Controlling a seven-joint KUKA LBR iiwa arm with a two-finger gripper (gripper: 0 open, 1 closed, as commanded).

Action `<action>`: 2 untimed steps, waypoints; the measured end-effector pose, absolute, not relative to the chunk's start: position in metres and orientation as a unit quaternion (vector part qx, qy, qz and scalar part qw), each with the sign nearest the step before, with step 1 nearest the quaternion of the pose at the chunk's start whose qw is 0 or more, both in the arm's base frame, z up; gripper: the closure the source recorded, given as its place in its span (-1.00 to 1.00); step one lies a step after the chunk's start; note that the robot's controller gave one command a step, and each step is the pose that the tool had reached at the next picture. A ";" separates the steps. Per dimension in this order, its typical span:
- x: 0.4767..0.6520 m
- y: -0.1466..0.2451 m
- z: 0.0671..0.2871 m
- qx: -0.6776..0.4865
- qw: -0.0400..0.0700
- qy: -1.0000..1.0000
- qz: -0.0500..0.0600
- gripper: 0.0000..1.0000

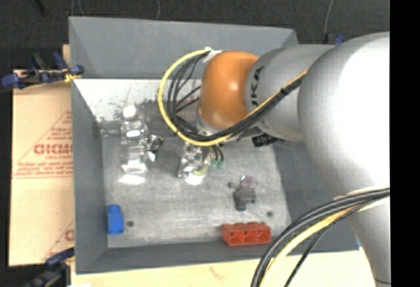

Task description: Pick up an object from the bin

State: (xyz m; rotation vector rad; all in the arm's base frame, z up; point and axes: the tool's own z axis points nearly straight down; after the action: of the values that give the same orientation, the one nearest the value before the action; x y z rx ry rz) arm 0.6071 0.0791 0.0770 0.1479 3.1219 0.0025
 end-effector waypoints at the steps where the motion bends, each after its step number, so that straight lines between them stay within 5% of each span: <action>1: 0.608 0.078 0.077 0.041 0.008 0.999 0.001 1.00; 2: 0.594 0.050 0.254 -0.173 0.005 0.985 -0.001 1.00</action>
Offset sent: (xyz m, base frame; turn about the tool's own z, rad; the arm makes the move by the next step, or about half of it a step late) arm -0.0046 -0.0011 -0.0070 -0.0138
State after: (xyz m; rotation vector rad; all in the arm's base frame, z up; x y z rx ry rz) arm 0.5941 0.0499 0.2539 -0.5406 3.0837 -0.0032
